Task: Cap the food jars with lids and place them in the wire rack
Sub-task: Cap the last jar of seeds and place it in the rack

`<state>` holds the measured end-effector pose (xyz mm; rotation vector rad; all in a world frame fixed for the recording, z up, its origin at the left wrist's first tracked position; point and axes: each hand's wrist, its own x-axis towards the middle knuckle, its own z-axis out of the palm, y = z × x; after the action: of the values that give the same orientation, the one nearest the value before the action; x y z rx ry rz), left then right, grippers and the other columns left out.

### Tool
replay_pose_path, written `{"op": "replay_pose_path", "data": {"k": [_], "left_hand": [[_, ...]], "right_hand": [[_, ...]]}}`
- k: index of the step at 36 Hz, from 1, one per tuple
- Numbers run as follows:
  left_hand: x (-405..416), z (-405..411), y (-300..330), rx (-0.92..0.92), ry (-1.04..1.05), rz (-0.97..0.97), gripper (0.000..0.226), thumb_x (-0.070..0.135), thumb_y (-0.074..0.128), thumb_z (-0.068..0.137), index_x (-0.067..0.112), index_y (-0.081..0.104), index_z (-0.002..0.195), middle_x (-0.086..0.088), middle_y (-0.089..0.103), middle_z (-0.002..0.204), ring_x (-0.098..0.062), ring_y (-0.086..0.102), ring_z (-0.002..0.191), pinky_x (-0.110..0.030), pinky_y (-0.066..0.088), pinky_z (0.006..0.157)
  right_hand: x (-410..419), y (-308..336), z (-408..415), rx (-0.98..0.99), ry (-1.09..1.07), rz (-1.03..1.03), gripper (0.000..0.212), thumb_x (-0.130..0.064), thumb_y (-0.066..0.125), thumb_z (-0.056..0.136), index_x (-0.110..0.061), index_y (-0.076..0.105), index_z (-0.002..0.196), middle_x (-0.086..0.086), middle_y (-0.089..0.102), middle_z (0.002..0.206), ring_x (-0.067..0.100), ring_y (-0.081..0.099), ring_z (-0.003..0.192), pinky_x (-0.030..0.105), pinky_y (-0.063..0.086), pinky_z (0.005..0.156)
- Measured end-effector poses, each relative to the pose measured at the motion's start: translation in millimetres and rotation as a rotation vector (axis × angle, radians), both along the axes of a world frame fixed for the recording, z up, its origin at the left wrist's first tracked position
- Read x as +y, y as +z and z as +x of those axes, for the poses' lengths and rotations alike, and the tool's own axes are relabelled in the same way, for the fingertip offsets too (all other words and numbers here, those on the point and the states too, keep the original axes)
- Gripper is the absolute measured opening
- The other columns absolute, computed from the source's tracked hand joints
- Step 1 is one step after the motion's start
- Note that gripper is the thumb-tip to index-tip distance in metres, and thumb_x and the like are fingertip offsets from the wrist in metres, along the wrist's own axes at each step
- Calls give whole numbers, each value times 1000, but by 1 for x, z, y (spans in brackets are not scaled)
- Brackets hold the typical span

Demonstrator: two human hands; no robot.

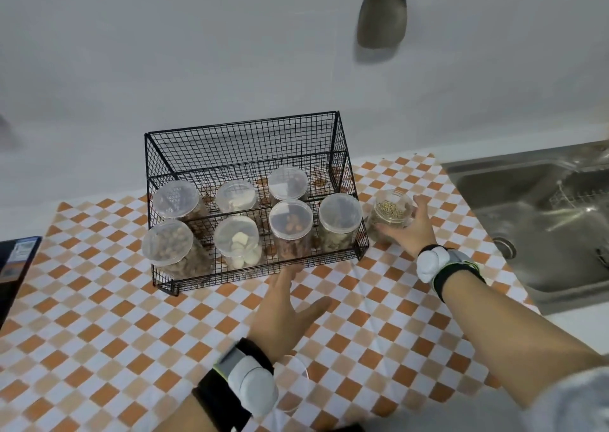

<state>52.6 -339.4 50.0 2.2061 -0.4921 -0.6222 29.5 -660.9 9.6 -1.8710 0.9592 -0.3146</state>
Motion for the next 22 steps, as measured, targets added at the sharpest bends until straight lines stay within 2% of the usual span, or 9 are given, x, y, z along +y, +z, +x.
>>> {"op": "replay_pose_path", "data": {"k": [3, 8, 15, 19, 22], "left_hand": [[-1, -2, -3, -7, 10, 11, 76, 57, 73, 81, 31, 38, 143, 12, 45, 140, -8, 48, 124, -30, 46, 103], [0, -6, -4, -24, 18, 12, 73, 56, 72, 83, 32, 39, 143, 20, 40, 129, -1, 45, 116, -21, 41, 94], [6, -8, -10, -16, 15, 8, 70, 53, 72, 86, 31, 38, 143, 21, 39, 128, -2, 43, 117, -22, 40, 97], [9, -10, -11, -13, 17, 5, 68, 52, 71, 87, 29, 38, 143, 21, 38, 127, -3, 43, 119, -25, 42, 100], [12, -10, -13, -35, -2, 12, 60, 46, 67, 92, 26, 40, 141, 19, 40, 127, -5, 45, 119, -23, 43, 97]], "right_hand": [[-1, -5, -1, -17, 3, 24, 110, -28, 96, 68, -14, 30, 154, 6, 53, 147, 17, 52, 126, 27, 39, 101], [-7, -12, 1, -45, 11, 50, 109, -29, 97, 66, -16, 34, 153, 6, 53, 147, 20, 52, 130, 28, 42, 103], [-11, -18, 2, -46, 22, 52, 105, -31, 99, 62, -20, 41, 149, 3, 59, 142, 23, 57, 128, 42, 47, 111], [-12, -18, 3, -52, 25, 53, 101, -28, 98, 64, -18, 42, 148, 3, 59, 141, 20, 57, 126, 32, 46, 105], [-12, -18, 2, -46, 26, 31, 101, -28, 98, 63, -18, 43, 147, 4, 60, 140, 22, 58, 126, 33, 47, 104]]}}
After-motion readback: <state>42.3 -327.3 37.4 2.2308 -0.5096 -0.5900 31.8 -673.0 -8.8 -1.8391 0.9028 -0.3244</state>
